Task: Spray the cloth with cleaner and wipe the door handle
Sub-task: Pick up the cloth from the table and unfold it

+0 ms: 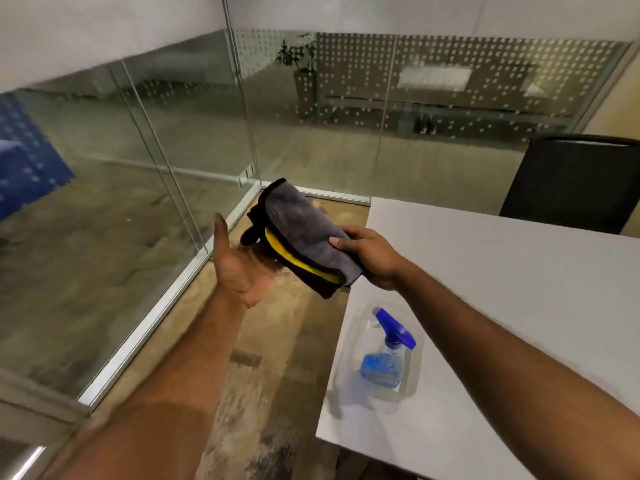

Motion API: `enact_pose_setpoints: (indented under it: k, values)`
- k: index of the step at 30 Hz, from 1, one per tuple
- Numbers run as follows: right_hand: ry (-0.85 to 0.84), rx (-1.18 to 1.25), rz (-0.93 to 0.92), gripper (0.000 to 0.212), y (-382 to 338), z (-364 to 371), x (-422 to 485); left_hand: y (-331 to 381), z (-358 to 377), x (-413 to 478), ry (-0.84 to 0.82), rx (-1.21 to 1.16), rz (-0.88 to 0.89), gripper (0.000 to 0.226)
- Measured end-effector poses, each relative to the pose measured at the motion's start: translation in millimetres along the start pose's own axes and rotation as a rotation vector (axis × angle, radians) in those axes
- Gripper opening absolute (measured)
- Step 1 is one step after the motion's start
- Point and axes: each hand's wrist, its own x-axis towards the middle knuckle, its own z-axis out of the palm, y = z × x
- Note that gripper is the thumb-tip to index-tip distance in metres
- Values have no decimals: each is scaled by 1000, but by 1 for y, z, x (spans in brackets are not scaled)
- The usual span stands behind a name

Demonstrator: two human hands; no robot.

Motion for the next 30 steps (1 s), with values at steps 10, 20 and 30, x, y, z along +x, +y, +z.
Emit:
enact_pose_setpoints:
  k: [10, 20, 30]
  values:
    - [-1, -153, 141, 32, 50, 108, -15, -34, -51, -60, 172, -178, -27, 81]
    - [-124, -355, -21, 84, 79, 157, -31, -63, -59, -103, 200, 26, -39, 42]
    - [-18, 2, 235, 31, 102, 140, -50, -67, -86, -125, 268, 22, -216, 46]
